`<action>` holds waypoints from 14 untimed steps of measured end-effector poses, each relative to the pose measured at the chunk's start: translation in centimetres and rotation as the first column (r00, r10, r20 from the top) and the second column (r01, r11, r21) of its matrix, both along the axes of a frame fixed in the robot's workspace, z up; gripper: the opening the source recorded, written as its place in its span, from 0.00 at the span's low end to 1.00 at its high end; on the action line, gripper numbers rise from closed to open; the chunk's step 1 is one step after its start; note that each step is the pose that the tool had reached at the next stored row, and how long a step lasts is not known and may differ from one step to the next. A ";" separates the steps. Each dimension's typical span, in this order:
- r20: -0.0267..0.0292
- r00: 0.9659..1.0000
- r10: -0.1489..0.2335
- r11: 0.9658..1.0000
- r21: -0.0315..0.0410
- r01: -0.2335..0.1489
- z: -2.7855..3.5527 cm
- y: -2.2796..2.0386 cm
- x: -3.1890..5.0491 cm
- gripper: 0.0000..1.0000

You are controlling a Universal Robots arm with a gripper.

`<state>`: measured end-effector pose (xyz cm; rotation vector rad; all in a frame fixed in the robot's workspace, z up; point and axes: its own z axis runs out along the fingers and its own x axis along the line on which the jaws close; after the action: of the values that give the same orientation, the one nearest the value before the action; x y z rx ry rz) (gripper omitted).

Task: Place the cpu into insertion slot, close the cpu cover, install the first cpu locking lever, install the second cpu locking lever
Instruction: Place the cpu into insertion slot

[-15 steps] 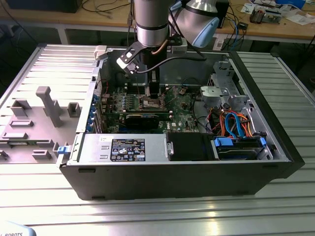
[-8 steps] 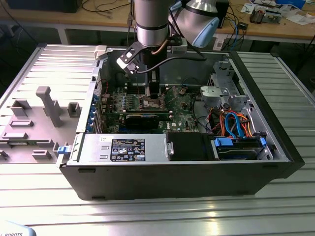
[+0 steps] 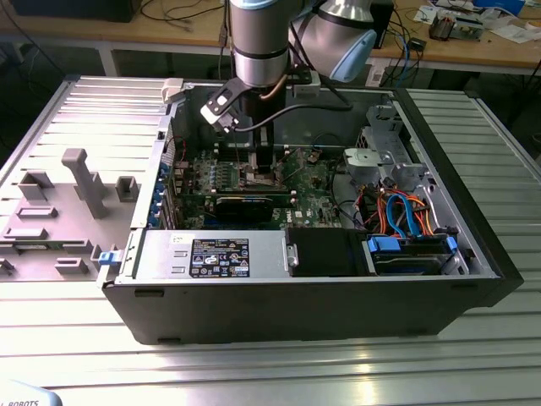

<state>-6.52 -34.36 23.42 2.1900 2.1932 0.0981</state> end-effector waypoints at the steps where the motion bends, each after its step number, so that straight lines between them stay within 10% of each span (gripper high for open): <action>1: 0.000 1.000 0.000 1.000 0.000 0.000 -0.27 0.00 0.00 0.54; 14: 0.003 1.000 -0.001 1.000 0.001 0.001 -1.33 0.00 -0.11 0.54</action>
<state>-6.64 -34.35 22.09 2.1897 2.1910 0.1022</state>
